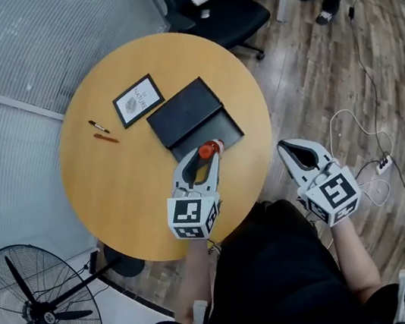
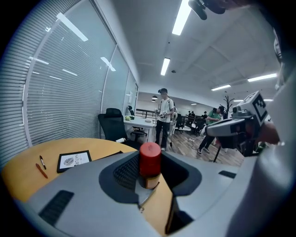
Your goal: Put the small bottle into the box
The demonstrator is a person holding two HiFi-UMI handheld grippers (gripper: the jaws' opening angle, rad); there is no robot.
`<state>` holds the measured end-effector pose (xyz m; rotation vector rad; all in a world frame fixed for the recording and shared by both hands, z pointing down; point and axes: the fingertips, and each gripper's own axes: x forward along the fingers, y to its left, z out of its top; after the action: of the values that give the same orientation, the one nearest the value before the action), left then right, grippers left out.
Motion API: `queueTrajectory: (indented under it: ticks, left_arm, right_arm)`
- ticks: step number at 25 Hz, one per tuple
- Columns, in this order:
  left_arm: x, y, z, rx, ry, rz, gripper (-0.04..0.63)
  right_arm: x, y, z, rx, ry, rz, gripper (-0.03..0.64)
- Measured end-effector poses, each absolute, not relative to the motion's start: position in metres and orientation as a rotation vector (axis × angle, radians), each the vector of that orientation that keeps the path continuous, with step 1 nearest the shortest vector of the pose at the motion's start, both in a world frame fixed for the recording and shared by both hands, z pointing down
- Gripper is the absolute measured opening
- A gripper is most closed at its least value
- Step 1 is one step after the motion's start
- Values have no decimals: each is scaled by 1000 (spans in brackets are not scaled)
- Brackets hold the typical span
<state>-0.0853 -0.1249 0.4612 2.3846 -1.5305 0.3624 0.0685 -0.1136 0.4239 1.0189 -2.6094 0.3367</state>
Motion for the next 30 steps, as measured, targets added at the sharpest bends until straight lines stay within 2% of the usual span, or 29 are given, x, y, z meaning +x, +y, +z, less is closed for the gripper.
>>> queueTrajectory:
  ticks: [30]
  left_arm:
    - [-73, -181, 577, 2350, -1371, 653, 130]
  right_arm:
    - [59, -142, 461, 1019, -2495, 427, 9]
